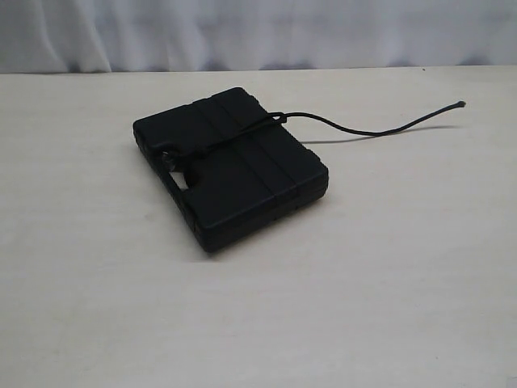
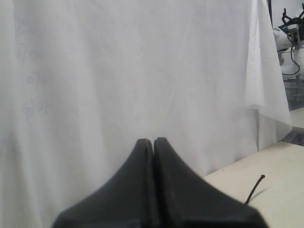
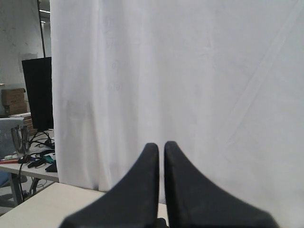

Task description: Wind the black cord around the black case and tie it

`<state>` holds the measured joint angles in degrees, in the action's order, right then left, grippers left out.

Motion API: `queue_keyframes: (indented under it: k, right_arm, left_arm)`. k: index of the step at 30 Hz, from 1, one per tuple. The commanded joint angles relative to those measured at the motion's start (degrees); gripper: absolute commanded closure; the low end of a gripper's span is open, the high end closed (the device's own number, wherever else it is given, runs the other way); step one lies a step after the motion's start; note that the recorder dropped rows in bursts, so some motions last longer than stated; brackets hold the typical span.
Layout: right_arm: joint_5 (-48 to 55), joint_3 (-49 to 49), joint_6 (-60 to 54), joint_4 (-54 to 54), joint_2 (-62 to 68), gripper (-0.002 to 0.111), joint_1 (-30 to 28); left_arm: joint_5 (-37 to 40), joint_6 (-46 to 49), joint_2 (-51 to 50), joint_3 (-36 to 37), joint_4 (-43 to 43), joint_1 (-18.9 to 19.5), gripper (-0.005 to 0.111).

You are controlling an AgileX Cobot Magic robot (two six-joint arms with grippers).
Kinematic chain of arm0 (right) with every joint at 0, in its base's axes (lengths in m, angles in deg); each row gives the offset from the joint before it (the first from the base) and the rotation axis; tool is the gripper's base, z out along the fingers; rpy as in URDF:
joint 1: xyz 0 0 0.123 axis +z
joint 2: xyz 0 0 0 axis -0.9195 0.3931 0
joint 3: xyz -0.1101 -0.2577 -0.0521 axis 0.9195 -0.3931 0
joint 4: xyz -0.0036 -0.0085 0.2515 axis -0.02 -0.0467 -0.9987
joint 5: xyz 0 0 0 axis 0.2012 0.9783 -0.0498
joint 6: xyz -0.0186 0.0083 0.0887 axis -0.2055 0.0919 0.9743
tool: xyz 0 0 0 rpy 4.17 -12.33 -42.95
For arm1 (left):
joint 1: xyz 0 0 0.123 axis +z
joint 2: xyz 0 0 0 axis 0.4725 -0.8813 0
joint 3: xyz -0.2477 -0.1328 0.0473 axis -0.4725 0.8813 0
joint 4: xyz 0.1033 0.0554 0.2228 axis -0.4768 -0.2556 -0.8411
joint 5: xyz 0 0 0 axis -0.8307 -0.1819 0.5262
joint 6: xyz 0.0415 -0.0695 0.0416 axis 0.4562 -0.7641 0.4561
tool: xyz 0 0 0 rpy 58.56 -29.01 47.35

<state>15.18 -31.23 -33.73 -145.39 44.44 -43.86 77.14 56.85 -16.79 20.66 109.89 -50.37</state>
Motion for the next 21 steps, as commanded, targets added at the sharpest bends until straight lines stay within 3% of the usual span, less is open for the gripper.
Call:
queue_keyframes:
  k: [1, 5, 8, 11, 21]
  right_arm:
    - [-0.1, -0.2, 0.3, 0.1, -0.3, 0.104, -0.3]
    - [-0.3, -0.2, 0.3, 0.1, -0.3, 0.104, -0.3]
    - [-0.1, -0.2, 0.3, 0.1, -0.3, 0.104, -0.3]
    - [-0.1, -0.2, 0.3, 0.1, -0.3, 0.104, -0.3]
    - [-0.1, -0.2, 0.3, 0.1, -0.3, 0.104, -0.3]
  left_arm:
    - [-1.3, -0.9, 0.2, 2.6, -3.0, -0.5, 0.107]
    - [-5.4, -20.1, 1.4, 6.9, -23.2, -0.4, 0.107]
    - [-7.7, -29.8, 2.1, 8.9, -33.8, -0.3, 0.107]
    - [-7.9, -30.0, 3.2, 10.5, -33.9, 2.2, 0.107]
    - [-8.8, -30.0, 7.3, 16.5, -33.7, 16.6, 0.107]
